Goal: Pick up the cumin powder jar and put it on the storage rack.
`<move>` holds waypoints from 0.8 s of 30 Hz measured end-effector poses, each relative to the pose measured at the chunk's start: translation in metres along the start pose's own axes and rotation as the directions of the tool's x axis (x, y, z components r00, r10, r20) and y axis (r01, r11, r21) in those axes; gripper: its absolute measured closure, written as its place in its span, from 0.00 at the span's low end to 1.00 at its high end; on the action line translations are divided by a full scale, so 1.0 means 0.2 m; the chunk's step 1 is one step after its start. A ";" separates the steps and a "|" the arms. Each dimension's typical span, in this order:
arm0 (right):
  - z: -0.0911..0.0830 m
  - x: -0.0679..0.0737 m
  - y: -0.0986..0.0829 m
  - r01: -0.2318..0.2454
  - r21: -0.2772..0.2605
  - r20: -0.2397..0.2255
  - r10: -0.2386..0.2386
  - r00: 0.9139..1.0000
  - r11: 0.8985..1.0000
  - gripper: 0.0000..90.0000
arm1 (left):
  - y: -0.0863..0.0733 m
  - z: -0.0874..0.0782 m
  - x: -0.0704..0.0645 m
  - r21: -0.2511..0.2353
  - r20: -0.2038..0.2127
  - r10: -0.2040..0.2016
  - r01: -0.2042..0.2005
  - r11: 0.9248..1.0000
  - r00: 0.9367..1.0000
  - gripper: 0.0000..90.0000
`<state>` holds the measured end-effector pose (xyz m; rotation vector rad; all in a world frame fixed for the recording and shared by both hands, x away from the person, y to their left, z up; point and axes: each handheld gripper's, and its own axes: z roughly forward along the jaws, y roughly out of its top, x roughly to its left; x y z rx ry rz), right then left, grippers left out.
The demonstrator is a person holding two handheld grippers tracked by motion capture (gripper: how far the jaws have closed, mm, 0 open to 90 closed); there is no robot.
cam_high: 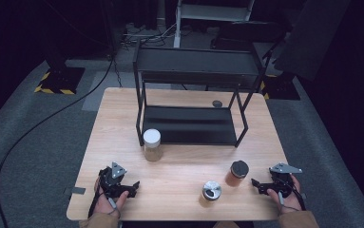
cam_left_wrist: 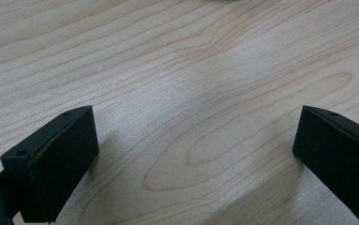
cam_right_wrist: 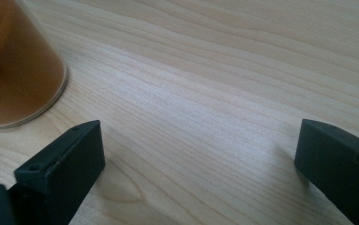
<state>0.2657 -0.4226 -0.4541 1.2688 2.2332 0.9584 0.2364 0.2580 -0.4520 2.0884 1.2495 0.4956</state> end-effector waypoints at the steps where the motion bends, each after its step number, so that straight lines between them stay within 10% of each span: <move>1: 0.00 0.00 0.00 -0.001 0.000 -0.001 0.001 1.000 1.000 0.02 | 0.00 0.00 0.00 0.000 0.000 0.000 0.000 1.000 1.000 0.00; 24: 0.01 0.00 0.01 0.002 0.000 -0.002 -0.002 1.000 1.000 0.01 | 0.02 -0.07 0.01 -0.073 0.013 -0.031 0.032 0.997 0.999 0.04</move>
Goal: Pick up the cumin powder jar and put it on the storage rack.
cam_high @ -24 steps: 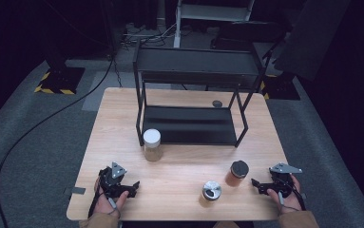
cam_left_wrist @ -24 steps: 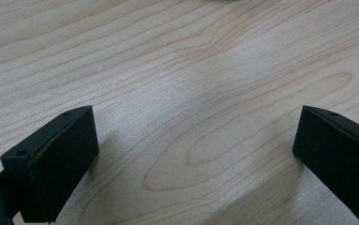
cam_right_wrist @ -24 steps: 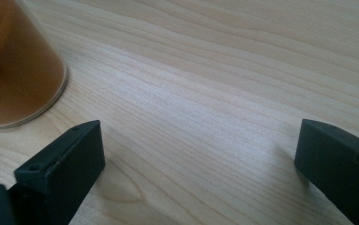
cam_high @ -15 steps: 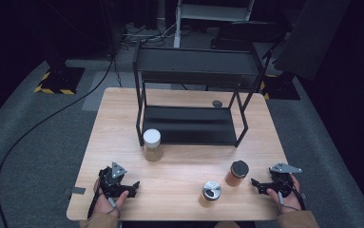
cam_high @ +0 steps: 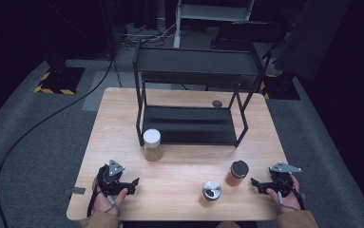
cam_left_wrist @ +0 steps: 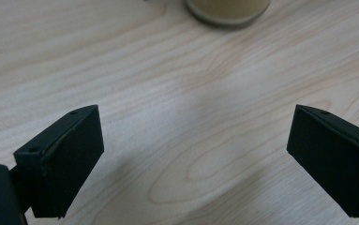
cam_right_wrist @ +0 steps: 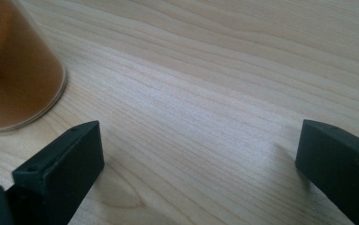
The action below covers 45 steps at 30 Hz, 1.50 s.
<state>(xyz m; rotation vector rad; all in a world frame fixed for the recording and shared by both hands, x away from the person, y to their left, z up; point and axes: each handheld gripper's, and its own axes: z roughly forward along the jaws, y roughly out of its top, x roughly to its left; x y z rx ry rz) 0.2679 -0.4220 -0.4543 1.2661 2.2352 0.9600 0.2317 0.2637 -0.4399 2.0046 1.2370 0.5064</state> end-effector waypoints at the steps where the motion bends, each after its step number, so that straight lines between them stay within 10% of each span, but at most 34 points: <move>1: 0.00 0.00 0.00 0.000 0.000 0.000 0.000 1.000 1.000 0.01 | 0.01 -0.01 0.00 -0.007 0.002 0.004 -0.004 1.000 1.000 0.04; 45: 0.00 0.00 0.00 0.000 -0.001 0.000 0.000 1.000 1.000 0.01 | 0.25 -0.09 0.00 -0.192 0.053 0.062 -0.051 0.980 0.997 0.06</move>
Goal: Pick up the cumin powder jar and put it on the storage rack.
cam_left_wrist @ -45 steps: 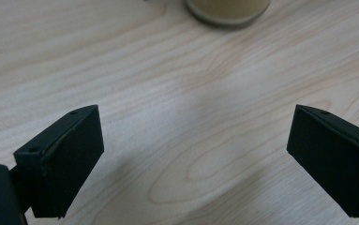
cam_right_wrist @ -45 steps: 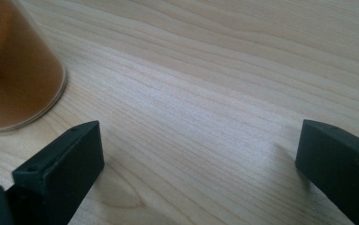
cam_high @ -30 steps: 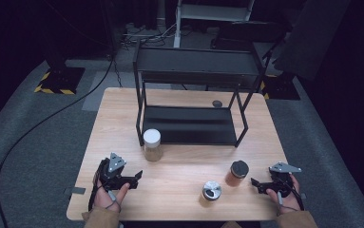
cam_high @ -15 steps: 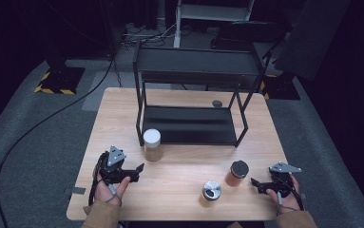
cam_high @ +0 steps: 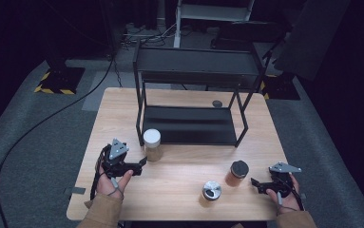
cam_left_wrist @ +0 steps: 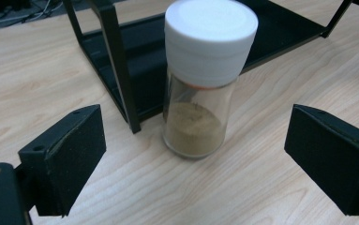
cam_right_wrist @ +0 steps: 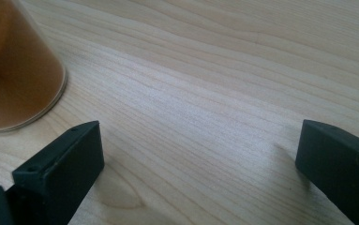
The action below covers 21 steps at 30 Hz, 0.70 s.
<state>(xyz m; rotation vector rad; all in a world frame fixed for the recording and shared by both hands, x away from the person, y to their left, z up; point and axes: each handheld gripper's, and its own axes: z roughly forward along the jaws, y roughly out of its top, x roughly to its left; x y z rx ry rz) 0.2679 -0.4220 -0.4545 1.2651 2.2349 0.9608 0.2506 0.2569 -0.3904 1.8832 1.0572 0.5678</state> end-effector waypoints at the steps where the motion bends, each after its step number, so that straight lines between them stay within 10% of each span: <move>1: 0.00 0.00 0.00 0.000 0.000 0.000 0.000 1.000 1.000 0.01 | 0.01 0.00 0.00 -0.008 0.001 0.002 -0.002 1.000 1.000 0.06; 21: 0.00 0.00 0.00 0.000 0.000 0.000 0.000 1.000 1.000 0.01 | 0.08 0.14 -0.01 -0.052 -0.014 0.012 -0.013 0.999 1.000 0.08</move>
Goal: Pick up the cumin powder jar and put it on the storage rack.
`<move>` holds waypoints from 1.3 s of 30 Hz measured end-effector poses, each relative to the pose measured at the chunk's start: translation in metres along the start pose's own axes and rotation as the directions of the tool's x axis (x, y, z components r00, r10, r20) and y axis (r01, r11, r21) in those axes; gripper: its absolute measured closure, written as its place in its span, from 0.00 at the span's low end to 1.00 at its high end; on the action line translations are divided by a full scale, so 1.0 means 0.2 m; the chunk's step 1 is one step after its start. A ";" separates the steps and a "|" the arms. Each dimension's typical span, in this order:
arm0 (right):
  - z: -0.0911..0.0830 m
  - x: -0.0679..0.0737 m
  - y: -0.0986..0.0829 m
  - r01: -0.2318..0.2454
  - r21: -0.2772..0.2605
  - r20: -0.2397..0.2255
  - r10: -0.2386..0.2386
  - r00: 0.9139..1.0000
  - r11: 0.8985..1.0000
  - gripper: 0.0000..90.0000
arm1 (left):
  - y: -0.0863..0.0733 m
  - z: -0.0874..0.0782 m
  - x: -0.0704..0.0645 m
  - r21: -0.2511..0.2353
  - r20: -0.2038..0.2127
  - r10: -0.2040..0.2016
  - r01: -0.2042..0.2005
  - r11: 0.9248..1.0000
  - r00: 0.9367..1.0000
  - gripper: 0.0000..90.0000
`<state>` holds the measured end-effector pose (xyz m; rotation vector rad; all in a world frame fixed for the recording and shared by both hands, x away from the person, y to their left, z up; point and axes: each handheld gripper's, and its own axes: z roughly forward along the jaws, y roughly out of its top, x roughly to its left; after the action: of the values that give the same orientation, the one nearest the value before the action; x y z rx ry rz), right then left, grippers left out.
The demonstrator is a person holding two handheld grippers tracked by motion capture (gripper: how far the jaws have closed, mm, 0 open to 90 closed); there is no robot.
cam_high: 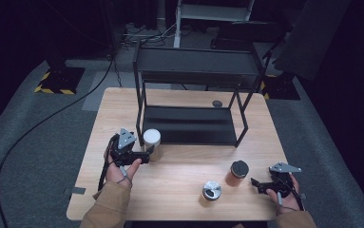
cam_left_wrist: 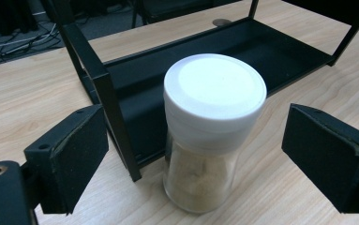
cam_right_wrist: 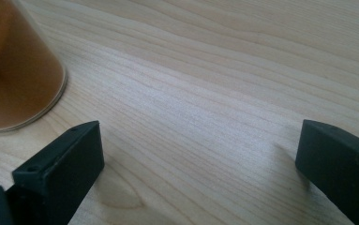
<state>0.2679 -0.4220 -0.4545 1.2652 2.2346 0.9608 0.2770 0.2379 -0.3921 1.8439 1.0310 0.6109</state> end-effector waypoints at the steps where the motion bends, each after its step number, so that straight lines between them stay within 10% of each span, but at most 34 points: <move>1: 0.00 0.00 0.00 0.000 0.000 0.000 0.000 1.000 1.000 0.01 | 0.00 0.01 0.00 -0.002 0.000 -0.002 0.002 1.000 1.000 0.08; 39: 0.00 0.00 0.00 0.000 0.000 0.000 0.000 1.000 1.000 0.01 | 0.00 0.18 -0.06 0.015 0.006 0.052 -0.052 0.999 0.999 0.37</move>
<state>0.2679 -0.4220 -0.4544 1.2653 2.2349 0.9606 0.2978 0.2115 -0.4090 1.8897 0.9891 0.6301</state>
